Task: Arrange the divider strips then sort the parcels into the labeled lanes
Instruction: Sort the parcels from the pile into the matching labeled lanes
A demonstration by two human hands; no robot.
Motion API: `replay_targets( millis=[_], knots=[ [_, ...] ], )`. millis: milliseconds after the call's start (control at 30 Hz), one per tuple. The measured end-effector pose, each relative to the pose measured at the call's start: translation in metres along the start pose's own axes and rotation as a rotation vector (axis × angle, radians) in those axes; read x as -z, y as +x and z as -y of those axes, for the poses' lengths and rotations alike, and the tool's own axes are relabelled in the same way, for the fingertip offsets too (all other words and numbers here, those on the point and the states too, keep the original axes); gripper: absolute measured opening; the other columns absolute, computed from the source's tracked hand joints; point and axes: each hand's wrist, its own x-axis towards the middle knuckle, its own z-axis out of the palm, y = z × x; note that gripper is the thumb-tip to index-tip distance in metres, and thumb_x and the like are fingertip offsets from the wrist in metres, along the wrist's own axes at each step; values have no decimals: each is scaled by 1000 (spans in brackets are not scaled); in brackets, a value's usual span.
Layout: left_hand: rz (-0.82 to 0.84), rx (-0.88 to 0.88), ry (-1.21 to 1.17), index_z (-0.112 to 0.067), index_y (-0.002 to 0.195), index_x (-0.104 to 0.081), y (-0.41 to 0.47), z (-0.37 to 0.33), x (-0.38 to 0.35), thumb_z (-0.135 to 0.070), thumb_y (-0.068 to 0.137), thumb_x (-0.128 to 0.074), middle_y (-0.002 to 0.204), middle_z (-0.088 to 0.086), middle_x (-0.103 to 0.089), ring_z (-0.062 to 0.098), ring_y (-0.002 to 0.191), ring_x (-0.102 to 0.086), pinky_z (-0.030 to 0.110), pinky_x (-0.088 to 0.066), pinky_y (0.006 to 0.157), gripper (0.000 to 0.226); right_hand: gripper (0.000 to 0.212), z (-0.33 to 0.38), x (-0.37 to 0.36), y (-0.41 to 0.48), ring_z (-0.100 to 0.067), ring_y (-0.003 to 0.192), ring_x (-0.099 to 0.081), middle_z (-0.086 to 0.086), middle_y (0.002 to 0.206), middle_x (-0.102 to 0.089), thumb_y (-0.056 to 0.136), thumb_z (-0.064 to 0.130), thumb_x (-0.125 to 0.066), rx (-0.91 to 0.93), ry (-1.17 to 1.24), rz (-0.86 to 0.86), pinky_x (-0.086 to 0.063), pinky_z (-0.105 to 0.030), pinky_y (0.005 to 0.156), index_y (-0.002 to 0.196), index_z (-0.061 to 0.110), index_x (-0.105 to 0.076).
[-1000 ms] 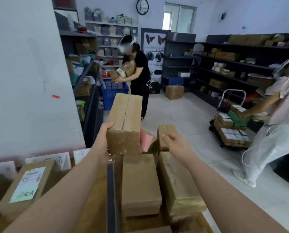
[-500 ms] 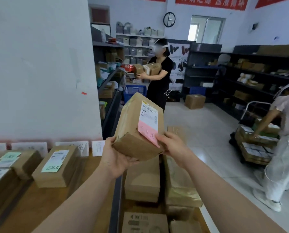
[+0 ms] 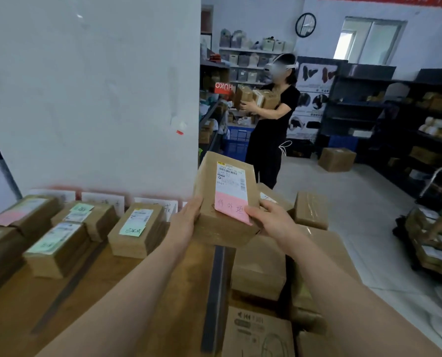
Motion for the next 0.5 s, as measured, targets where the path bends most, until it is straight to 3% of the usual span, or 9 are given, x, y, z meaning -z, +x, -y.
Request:
replay_targets(
  millis=[67,133,200,233,333,400,500],
  knots=[
    [-29,19,-18,-56,87,-71,-1,2,25,-76,77,-51,90,-13,-75,16,94,-71,40,-56,84,30,20,5,-25,3,-8,94,-66,15,104,-67,90,37,-65,11,-30,22,-57,-29,80,106,42,-55],
    [-33,41,-52,-50,85,-73,-2,6,52,-71,82,-55,93,-8,-76,19,94,-72,40,-58,84,28,18,12,-52,4,-3,84,-68,17,98,-67,90,33,-66,17,-21,36,-54,-18,63,102,42,-55],
    [-100,19,-42,-51,81,-73,-3,9,84,-66,86,-56,85,-11,-76,13,84,-74,30,-60,67,22,17,18,-81,5,0,78,-69,16,96,-68,90,31,-66,8,-16,43,-51,-13,55,102,39,-56],
    [-128,7,-13,-51,87,-72,-6,9,100,-67,86,-54,86,-14,-75,11,83,-73,28,-59,65,24,18,21,-97,5,0,78,-69,17,96,-69,91,31,-66,-1,-15,45,-51,-13,54,104,38,-56],
    [-53,1,109,-42,128,-57,-10,10,152,-70,88,-40,119,-7,-66,15,106,-64,40,-55,88,52,28,29,-149,4,2,75,-67,18,96,-67,92,30,-64,-5,-29,57,-48,-11,51,119,32,-59],
    [-32,-7,118,-37,129,-56,-10,16,189,-66,92,-38,121,-4,-66,14,106,-65,39,-53,91,50,37,34,-185,3,3,75,-67,19,95,-66,92,29,-64,1,-25,65,-49,-11,52,129,27,-57],
    [-51,13,121,-31,134,-52,-13,20,240,-65,93,-41,117,-2,-68,14,98,-68,33,-54,77,54,42,38,-234,1,0,80,-67,18,97,-66,92,28,-65,-9,-9,80,-51,-14,57,132,24,-56]
  ],
)
